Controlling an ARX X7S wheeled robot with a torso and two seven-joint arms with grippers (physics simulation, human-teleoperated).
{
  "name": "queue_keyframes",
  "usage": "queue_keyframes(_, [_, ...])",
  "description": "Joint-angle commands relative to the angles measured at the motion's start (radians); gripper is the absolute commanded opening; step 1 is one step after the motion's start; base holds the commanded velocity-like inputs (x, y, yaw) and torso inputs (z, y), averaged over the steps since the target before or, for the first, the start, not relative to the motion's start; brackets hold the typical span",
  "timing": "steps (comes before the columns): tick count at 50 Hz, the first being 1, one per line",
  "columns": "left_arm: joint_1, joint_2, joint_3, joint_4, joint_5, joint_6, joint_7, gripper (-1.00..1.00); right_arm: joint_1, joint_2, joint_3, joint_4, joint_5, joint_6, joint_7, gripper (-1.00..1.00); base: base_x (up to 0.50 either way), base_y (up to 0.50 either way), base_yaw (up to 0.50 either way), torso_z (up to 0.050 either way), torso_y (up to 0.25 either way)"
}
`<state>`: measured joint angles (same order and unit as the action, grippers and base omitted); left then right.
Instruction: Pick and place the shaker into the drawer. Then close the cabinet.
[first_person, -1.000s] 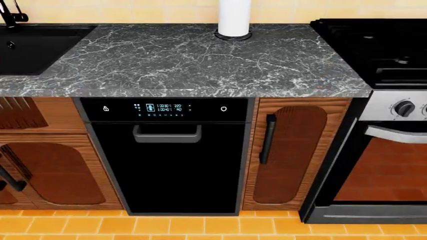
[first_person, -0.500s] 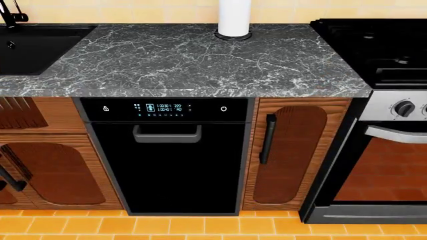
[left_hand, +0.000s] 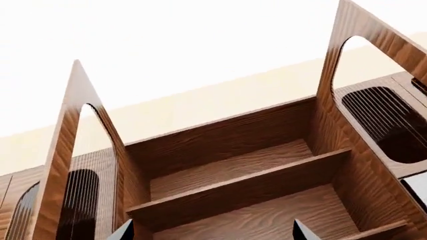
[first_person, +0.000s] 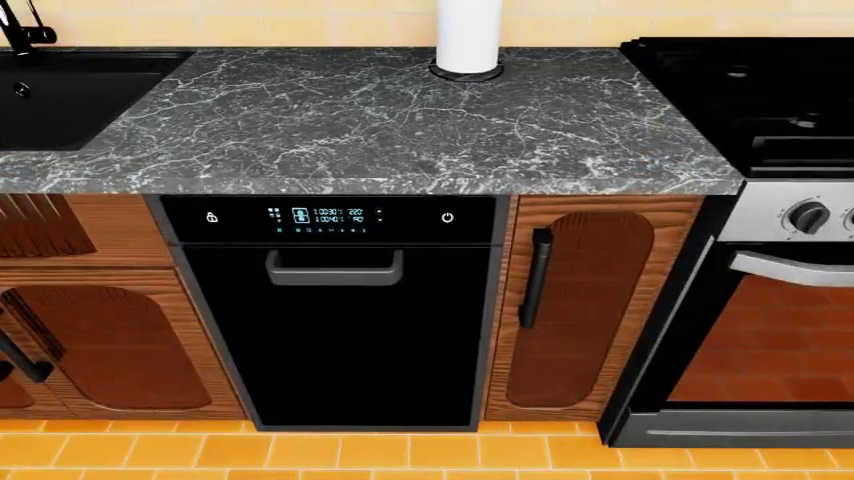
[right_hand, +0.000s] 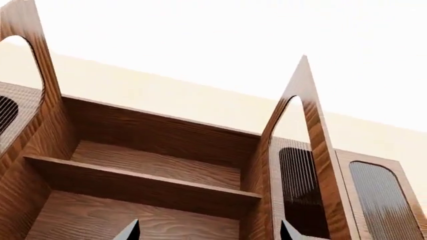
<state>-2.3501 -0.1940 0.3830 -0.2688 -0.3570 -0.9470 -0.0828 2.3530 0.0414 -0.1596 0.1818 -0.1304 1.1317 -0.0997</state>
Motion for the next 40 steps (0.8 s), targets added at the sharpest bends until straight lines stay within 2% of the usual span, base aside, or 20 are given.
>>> queue_keyframes(1, [-0.006, 0.181, -0.215, -0.267, 0.434, 0.117, 0.238, 1.00, 0.003, -0.041, 0.047, 0.181, -0.147, -0.154, -0.064, 1.00, 0.00, 0.00, 0.00, 0.000, 0.000])
queue_keyframes(3, [-0.006, 0.193, -0.257, -0.282, 0.458, 0.123, 0.247, 1.00, 0.003, -0.041, 0.060, 0.196, -0.150, -0.167, -0.065, 1.00, 0.00, 0.00, 0.00, 0.000, 0.000])
queue_keyframes(13, [-0.006, 0.193, -0.326, -0.276, 0.426, 0.104, 0.256, 1.00, 0.003, -0.034, 0.142, 0.256, -0.124, -0.189, -0.087, 1.00, 0.00, 0.00, 0.00, 0.000, 0.000])
queue_keyframes(20, [-0.006, 0.191, -0.367, -0.307, 0.376, 0.093, 0.290, 1.00, 0.003, 0.012, 0.154, 0.277, 0.027, -0.152, -0.035, 1.00, 0.00, 0.00, 0.00, 0.000, 0.000])
queue_keyframes(34, [-0.006, 0.173, -0.384, -0.348, 0.368, 0.059, 0.315, 1.00, 0.003, -0.004, 0.151, 0.315, 0.003, -0.107, -0.113, 1.00, 0.00, 0.00, 0.00, 0.000, 0.000])
queue_keyframes(40, [-0.006, 0.177, -0.372, -0.353, 0.409, 0.035, 0.347, 1.00, 0.003, -0.008, 0.150, 0.310, 0.004, -0.085, -0.122, 1.00, 0.00, 0.00, 0.00, 0.000, 0.000])
